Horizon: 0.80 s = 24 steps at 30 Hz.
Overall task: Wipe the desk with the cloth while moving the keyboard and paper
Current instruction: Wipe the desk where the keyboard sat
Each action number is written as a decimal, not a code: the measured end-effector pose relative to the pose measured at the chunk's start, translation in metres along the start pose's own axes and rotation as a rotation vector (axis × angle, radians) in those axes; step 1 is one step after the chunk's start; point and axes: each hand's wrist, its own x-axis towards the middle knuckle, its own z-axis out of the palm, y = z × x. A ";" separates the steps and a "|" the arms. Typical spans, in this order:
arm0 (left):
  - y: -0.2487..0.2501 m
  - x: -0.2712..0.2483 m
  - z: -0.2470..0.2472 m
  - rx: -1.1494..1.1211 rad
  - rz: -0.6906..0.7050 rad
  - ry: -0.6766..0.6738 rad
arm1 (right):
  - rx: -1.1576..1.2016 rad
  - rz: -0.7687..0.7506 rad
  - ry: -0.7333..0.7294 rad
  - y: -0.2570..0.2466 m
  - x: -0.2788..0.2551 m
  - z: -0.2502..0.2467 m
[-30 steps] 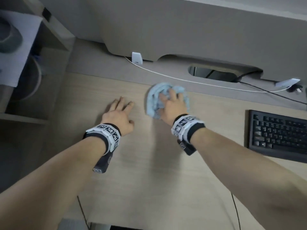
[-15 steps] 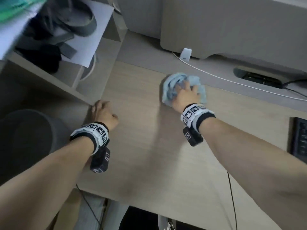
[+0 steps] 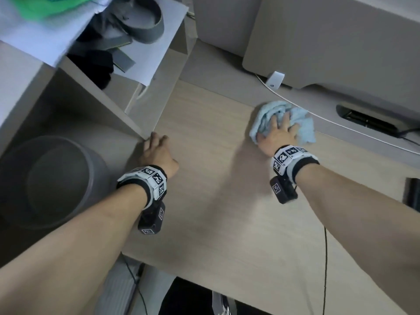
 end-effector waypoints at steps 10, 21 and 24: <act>0.005 0.011 0.004 0.074 -0.022 -0.028 | -0.103 -0.264 0.007 0.053 -0.091 0.060; 0.020 0.018 0.020 0.057 -0.067 0.077 | -0.012 0.113 0.018 0.089 -0.071 0.050; 0.034 0.019 0.020 0.067 -0.072 0.140 | -0.041 -0.138 -0.003 0.094 -0.093 0.061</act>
